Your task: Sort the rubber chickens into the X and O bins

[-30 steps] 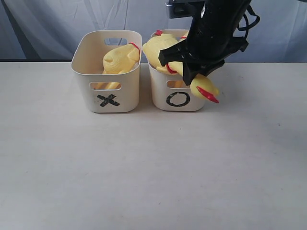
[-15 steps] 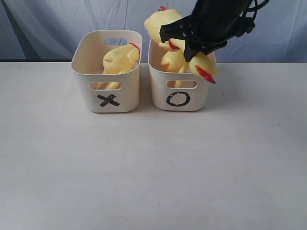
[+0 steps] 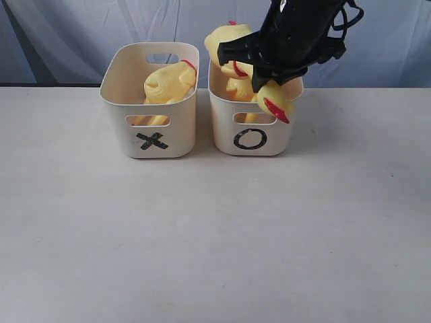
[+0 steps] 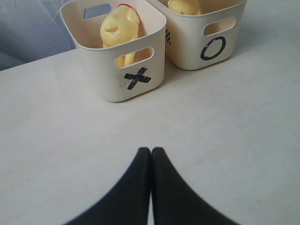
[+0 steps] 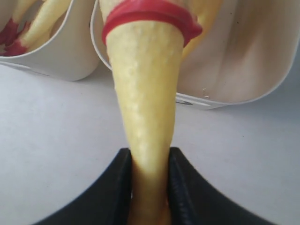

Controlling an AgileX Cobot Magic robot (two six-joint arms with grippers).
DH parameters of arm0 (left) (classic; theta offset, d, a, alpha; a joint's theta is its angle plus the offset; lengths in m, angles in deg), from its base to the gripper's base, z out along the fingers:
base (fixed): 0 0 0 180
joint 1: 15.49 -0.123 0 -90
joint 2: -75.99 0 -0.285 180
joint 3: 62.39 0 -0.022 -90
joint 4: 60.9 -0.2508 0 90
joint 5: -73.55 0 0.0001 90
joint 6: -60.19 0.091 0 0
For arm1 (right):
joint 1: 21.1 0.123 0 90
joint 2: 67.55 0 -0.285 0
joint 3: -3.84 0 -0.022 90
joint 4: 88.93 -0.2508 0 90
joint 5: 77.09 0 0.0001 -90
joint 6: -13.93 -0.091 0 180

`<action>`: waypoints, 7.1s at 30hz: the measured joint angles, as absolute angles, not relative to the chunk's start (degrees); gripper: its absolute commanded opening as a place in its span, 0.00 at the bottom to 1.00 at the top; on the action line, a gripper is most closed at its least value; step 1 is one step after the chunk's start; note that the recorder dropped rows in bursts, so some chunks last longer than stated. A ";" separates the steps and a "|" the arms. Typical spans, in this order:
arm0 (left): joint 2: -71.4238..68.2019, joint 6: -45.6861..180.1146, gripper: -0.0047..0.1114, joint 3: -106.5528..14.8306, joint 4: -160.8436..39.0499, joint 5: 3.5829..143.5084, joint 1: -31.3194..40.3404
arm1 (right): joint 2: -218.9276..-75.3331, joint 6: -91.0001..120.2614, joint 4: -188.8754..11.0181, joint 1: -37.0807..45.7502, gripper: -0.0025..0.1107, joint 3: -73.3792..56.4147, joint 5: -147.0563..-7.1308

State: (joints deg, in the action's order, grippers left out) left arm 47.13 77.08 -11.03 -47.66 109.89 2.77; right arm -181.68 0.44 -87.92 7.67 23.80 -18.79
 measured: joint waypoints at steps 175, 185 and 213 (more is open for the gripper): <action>68.00 77.08 0.04 -11.03 -47.66 109.89 -7.96 | -75.68 -11.84 -74.26 -20.65 0.02 -59.99 -103.71; 68.00 77.08 0.04 -11.03 -47.66 109.89 -7.96 | -75.68 -11.84 -74.26 -20.80 0.02 -59.99 -103.80; 67.90 77.08 0.04 3.84 -59.13 103.24 -7.96 | -75.68 -11.94 -75.41 -20.80 0.02 -72.91 -93.31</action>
State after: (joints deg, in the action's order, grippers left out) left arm 67.90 77.08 3.84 -59.13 103.24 -7.96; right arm -75.68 -11.94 -75.41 -20.80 -72.91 -93.31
